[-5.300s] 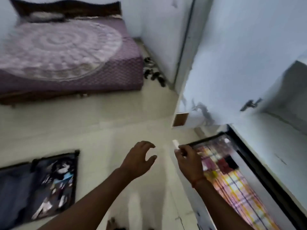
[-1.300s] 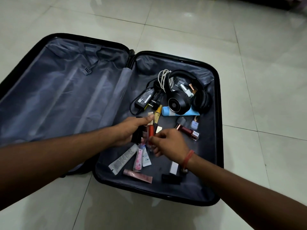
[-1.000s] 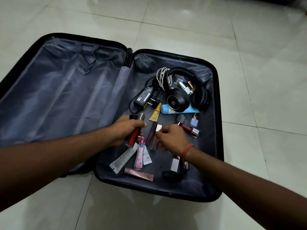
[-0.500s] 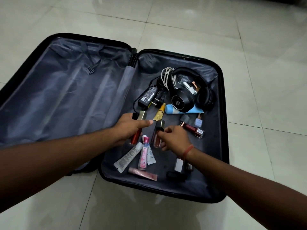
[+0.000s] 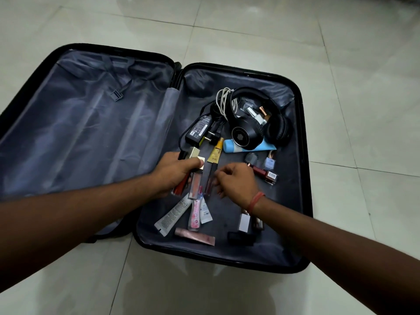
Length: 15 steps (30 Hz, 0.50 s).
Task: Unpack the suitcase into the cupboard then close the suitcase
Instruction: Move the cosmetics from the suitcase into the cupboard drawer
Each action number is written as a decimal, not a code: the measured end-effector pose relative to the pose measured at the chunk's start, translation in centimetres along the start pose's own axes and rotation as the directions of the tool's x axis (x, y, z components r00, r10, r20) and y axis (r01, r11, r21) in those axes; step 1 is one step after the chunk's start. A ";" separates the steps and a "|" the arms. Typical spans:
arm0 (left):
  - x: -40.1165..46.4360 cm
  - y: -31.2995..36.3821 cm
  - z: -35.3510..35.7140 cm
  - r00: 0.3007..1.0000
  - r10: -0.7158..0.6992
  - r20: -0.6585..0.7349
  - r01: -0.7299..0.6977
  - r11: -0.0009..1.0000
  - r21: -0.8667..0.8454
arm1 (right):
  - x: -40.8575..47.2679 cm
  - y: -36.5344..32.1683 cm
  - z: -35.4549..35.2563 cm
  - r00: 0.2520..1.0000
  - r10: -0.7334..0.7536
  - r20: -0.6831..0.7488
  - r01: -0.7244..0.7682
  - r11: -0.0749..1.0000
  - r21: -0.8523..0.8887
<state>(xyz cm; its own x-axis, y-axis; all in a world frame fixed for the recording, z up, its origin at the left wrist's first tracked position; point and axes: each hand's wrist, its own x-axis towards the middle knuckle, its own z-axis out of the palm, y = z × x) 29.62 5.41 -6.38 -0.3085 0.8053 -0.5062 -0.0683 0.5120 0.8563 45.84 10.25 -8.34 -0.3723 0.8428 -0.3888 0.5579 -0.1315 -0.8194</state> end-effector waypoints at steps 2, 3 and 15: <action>0.2 -0.3 -0.2 1.000 -0.012 -0.017 0.012 1.000 -0.026 | 1.5 0.9 -0.2 0.999 -0.010 -0.042 0.000 0.977 -0.215; 0.3 -0.4 -0.2 1.000 -0.014 -0.023 0.014 1.000 -0.025 | 2.0 1.3 -0.2 0.999 0.000 -0.039 -0.012 0.957 -0.290; 1.3 -0.1 0.3 0.993 0.089 -0.079 -0.087 0.996 0.033 | 2.5 0.6 1.6 0.997 0.026 -0.076 -0.053 0.926 -0.374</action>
<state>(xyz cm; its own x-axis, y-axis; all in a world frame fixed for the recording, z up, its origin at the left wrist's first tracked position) 29.56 6.48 -7.16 -0.3877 0.8216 -0.4179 -0.0099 0.4497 0.8931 44.08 11.47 -10.46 -0.3000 0.8764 -0.3767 0.8135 0.0288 -0.5808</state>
